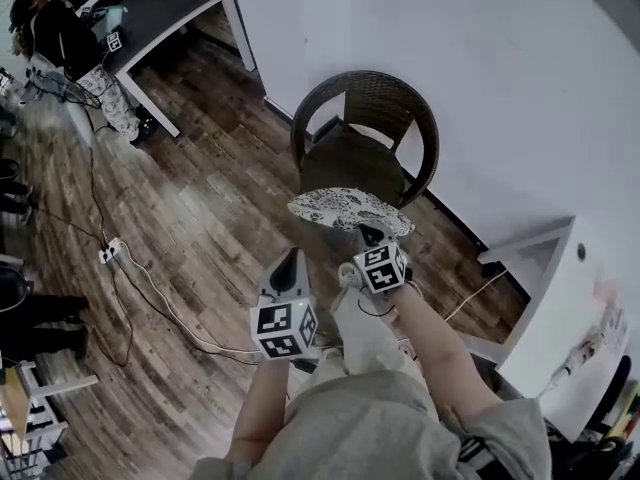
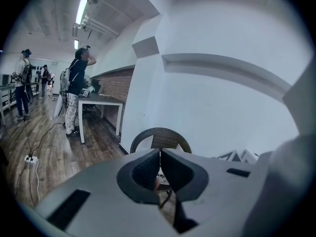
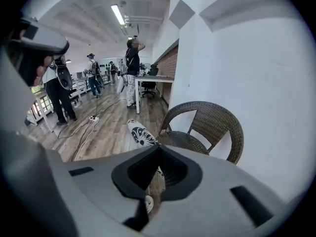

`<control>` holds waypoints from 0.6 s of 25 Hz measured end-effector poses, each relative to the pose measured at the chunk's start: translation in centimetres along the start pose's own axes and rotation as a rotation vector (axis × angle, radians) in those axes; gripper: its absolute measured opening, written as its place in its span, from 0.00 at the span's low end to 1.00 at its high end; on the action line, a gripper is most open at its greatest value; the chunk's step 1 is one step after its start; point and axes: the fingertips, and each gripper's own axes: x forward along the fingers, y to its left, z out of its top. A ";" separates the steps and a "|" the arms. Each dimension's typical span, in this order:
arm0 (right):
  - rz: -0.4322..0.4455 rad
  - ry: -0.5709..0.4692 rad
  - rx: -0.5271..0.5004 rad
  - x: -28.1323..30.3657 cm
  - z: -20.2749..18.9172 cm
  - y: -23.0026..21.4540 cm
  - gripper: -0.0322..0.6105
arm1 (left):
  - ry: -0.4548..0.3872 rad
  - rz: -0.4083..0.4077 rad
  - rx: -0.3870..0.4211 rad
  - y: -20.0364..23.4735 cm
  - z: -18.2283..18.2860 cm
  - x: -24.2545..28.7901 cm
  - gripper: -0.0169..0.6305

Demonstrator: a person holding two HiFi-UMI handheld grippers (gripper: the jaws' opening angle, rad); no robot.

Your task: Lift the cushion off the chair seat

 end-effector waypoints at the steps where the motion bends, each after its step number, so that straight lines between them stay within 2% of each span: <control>1: -0.009 -0.012 0.002 -0.9 0.4 0.0 0.06 | -0.007 0.000 0.003 -0.1 0.1 -0.8 0.04; 15: -0.081 -0.196 -0.007 -12.9 5.0 2.7 0.06 | -0.104 -0.024 0.054 -2.6 1.8 -10.8 0.04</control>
